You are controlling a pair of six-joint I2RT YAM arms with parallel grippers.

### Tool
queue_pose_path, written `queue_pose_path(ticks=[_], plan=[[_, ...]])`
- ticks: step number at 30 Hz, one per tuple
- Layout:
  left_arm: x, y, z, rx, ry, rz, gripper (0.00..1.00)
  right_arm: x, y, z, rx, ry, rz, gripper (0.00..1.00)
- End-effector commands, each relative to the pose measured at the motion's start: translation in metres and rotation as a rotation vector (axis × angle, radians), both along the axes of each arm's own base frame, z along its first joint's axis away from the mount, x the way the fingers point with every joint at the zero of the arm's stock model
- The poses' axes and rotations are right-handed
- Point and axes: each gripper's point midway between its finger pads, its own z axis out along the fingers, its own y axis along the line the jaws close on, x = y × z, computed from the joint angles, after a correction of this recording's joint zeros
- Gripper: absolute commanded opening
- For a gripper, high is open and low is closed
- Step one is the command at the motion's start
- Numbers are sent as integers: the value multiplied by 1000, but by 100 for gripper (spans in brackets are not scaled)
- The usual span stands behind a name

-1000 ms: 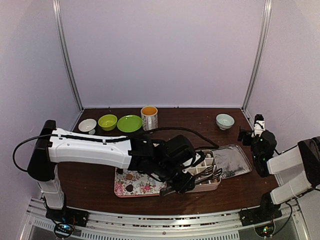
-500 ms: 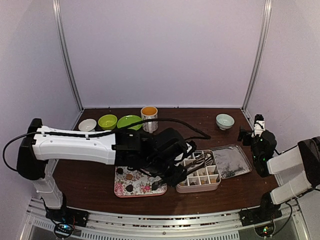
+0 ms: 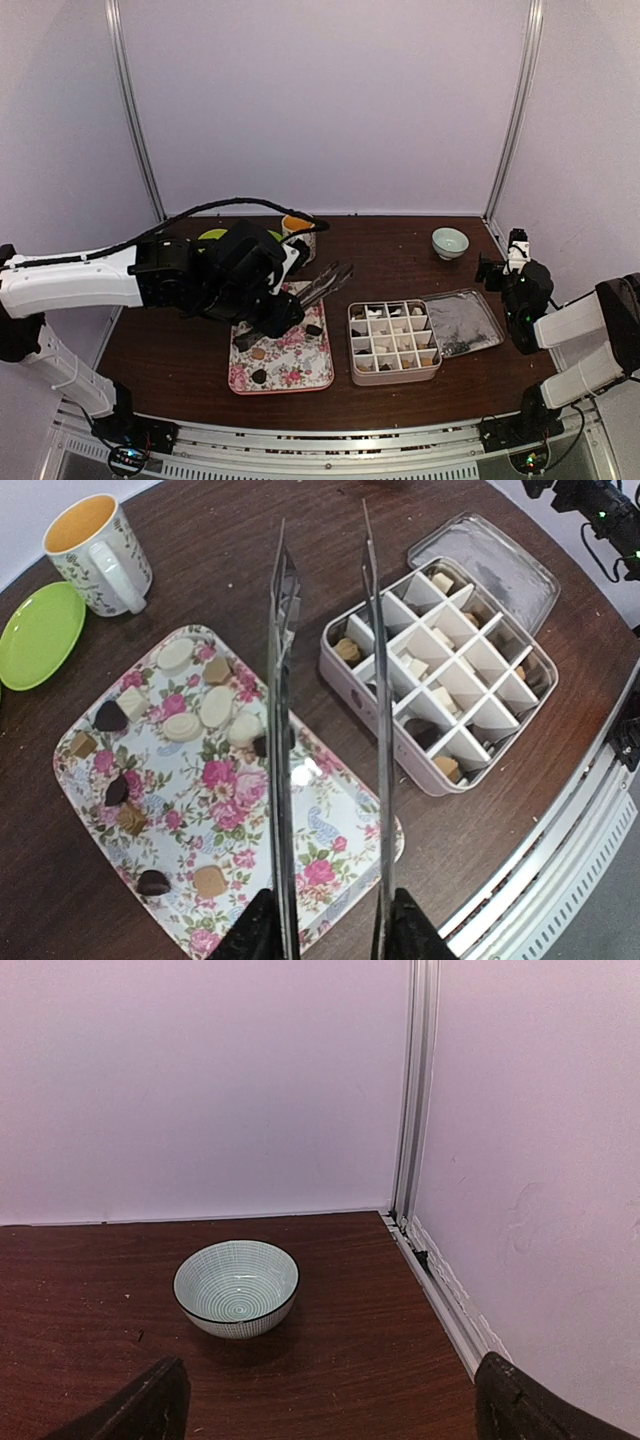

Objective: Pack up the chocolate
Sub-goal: Place the clamp on the plate.

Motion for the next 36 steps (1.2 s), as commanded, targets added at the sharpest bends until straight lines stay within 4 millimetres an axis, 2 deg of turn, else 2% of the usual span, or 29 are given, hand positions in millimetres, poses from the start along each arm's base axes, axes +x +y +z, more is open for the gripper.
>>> queue_pose_path(ticks=[1, 6, 15, 29, 36], plan=[[10, 29, 10, -14, -25, 78, 36, 3, -2, 5, 2, -12, -5, 100], [18, 56, 6, 22, -21, 133, 36, 3, -2, 5, 2, -11, -6, 100], [22, 79, 6, 37, -22, 172, 36, 3, -2, 5, 2, -11, -6, 100], [24, 86, -1, 36, -5, 194, 36, 3, -2, 5, 1, -11, -5, 100], [25, 89, -18, 80, 38, 212, 35, 3, -2, 5, 2, -12, -5, 100]])
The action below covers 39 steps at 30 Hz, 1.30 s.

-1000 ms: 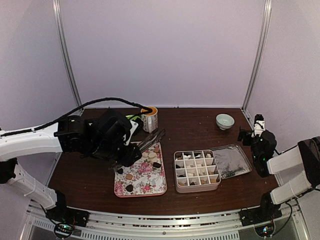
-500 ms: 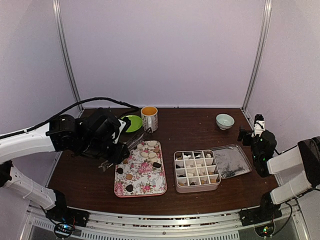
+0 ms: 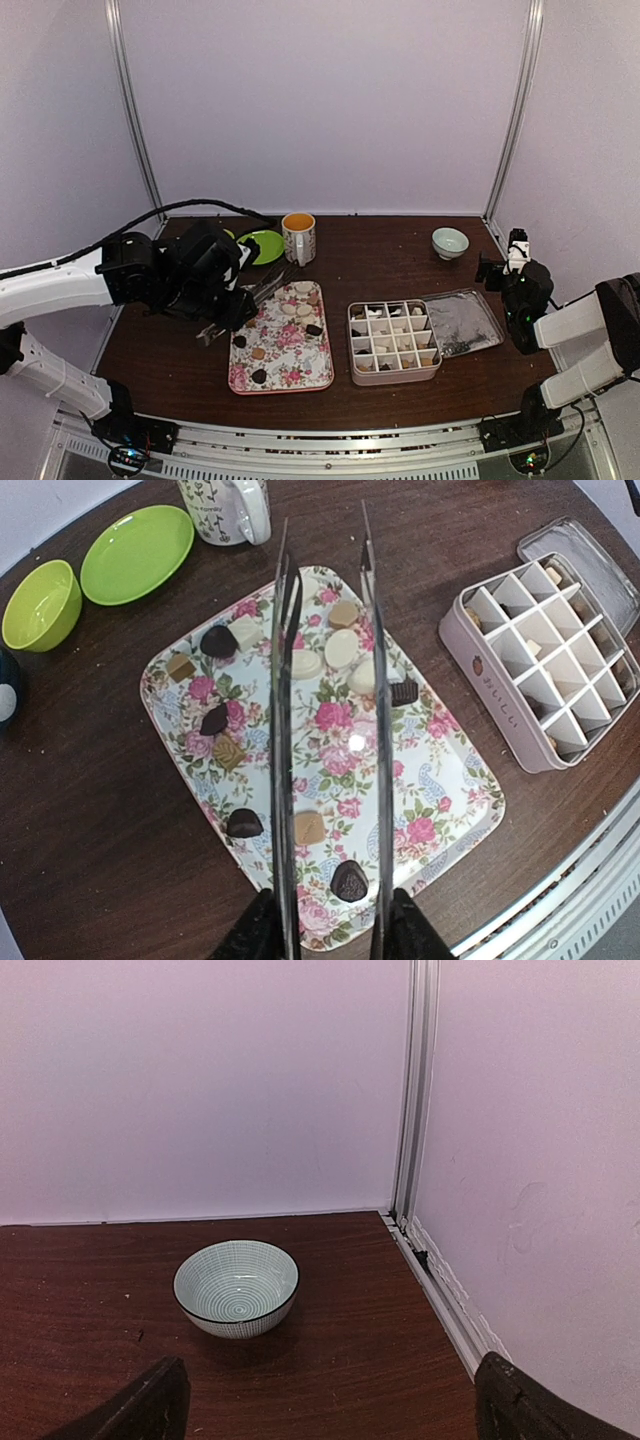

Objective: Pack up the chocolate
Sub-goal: Place the clamp on the plate.

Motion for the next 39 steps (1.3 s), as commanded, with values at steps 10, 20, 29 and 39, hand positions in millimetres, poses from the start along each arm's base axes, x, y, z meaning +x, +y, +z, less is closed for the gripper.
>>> queue_pose_path(ticks=[10, 20, 29, 39], plan=[[3, 20, -27, 83, 81, 112, 33, 3, -2, 5, 1, -12, -5, 100], [4, 17, -32, 72, 82, 110, 33, 3, -2, 5, 2, -12, -5, 100], [8, 2, -63, 18, 97, 129, 33, 3, -2, 5, 2, -13, -5, 100], [16, -4, -76, 1, 81, 159, 33, 3, -2, 5, 2, -12, -5, 100]])
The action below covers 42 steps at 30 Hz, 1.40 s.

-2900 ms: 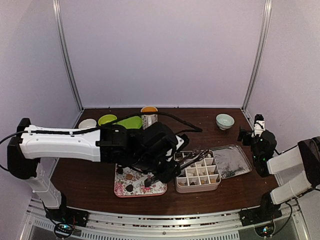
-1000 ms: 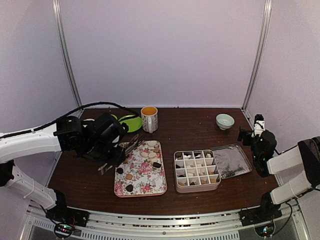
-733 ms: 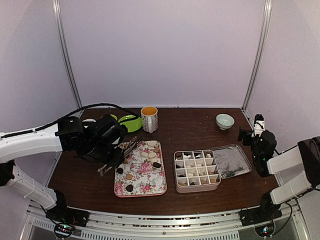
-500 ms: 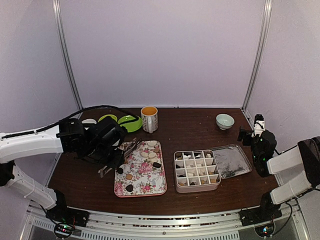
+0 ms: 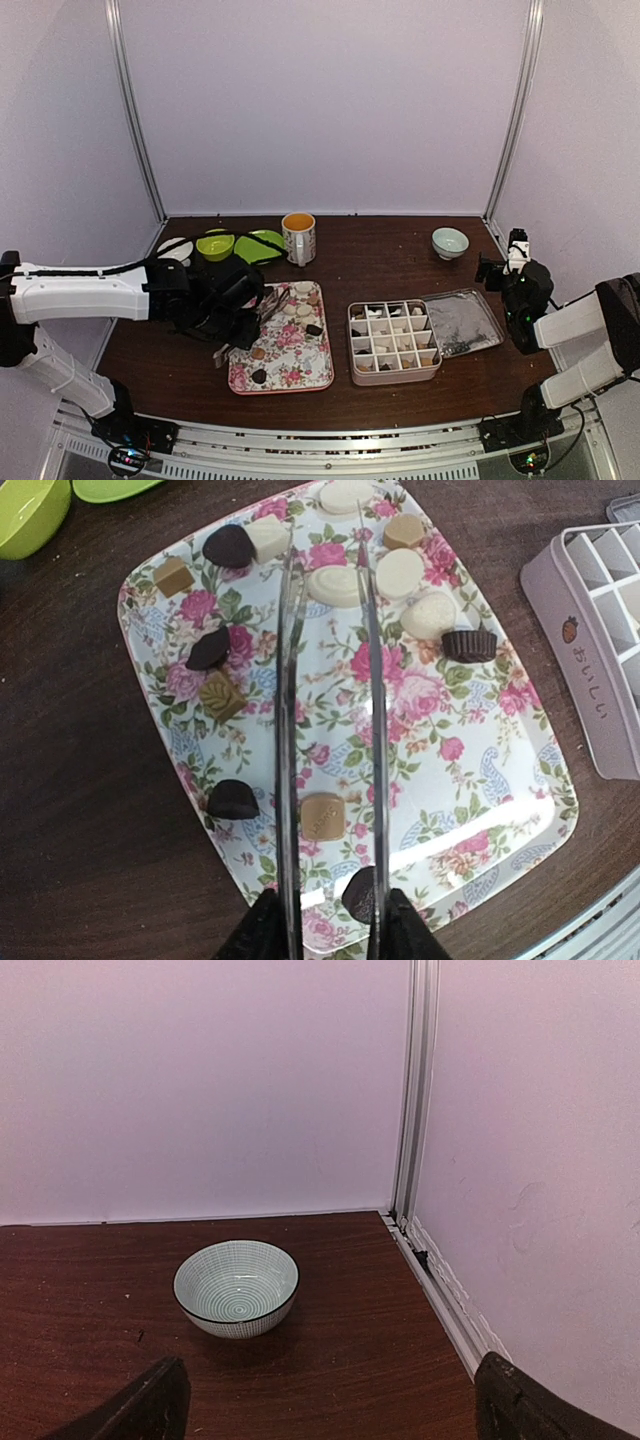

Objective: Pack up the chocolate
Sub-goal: Place the clamp on the plate.

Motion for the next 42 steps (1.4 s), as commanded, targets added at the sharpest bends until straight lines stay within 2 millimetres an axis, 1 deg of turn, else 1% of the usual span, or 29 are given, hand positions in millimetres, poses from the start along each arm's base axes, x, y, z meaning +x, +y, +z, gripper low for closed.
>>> queue_pose_path(ticks=[1, 6, 12, 15, 18, 29, 32, 37, 40, 42], plan=[[12, -11, 3, -81, -48, 38, 34, 3, -2, 5, 2, -11, -6, 100], [15, -14, -3, -103, -55, 59, 34, 3, -2, 5, 1, -11, -5, 100], [15, -12, -5, -119, -66, 71, 40, 3, -2, 5, 1, -11, -6, 100], [15, -11, -4, -132, -74, 73, 47, 3, -2, 5, 2, -13, -6, 100], [15, -9, 3, -148, -90, 72, 53, 3, -2, 5, 1, -11, -5, 100], [16, 0, 38, -194, -166, 61, 58, 3, -2, 5, 2, -12, -5, 100], [16, 2, 54, -226, -199, 60, 60, 3, -2, 5, 2, -10, -5, 100], [13, 6, 85, -313, -258, 47, 68, 3, -2, 5, 1, -11, -5, 100], [13, 8, 99, -345, -291, 45, 77, 3, -2, 5, 1, -12, -5, 100], [14, 11, 106, -355, -308, 46, 78, 3, -2, 5, 2, -12, -5, 100]])
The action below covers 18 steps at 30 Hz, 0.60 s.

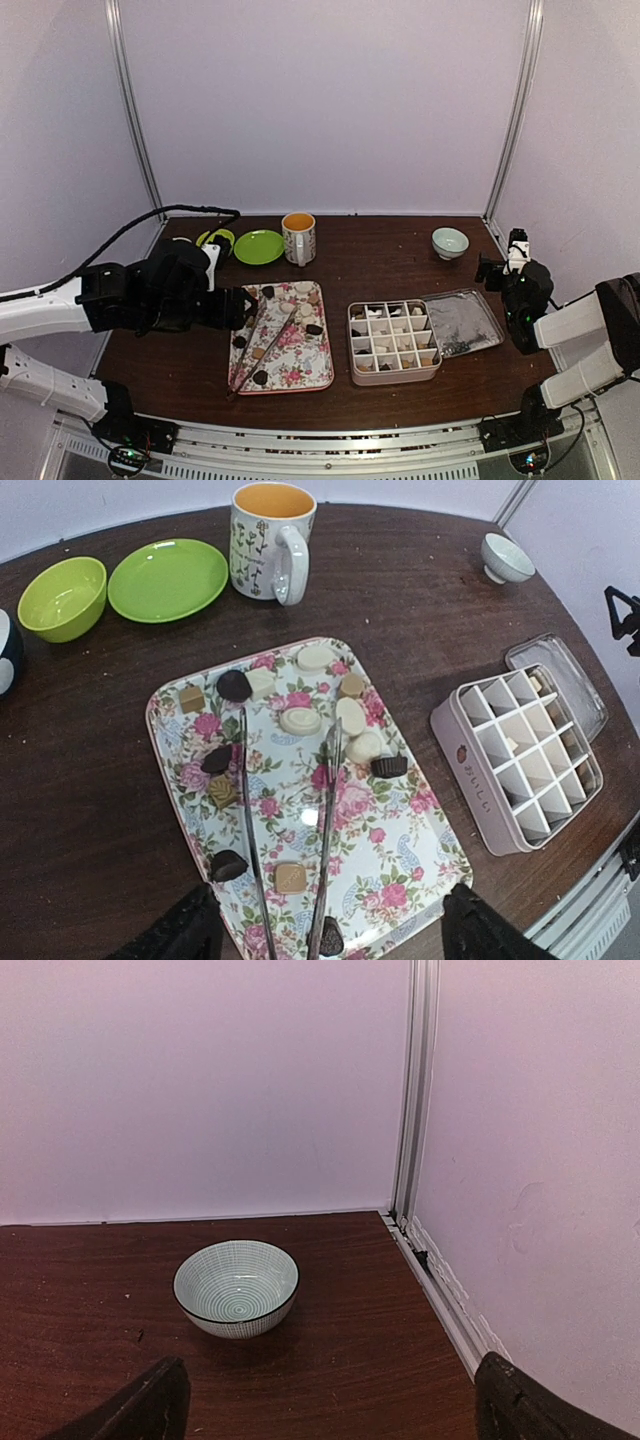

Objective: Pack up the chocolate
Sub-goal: Place the clamp on the plate.

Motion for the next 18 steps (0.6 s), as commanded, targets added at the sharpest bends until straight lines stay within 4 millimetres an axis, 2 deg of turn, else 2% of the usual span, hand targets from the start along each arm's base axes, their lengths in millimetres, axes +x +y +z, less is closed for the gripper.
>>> queue_pose_path(ticks=[1, 5, 9, 11, 12, 18], plan=[[7, 2, 27, -50, -77, 13, 79, 3, -2, 5, 2, -12, -4, 100], [7, 3, 31, -73, -102, 11, 82, 3, -2, 5, 2, -12, -5, 100], [7, -4, 35, -115, -148, -26, 85, 3, -2, 5, 2, -11, -5, 100], [8, -7, 36, -120, -169, -45, 96, 3, -2, 5, 2, -11, -5, 100], [8, -9, 37, -118, -178, -55, 97, 3, -1, 5, 2, -12, -4, 100], [17, -12, 37, -103, -237, -68, 98, 3, -2, 5, 2, -12, -5, 100]])
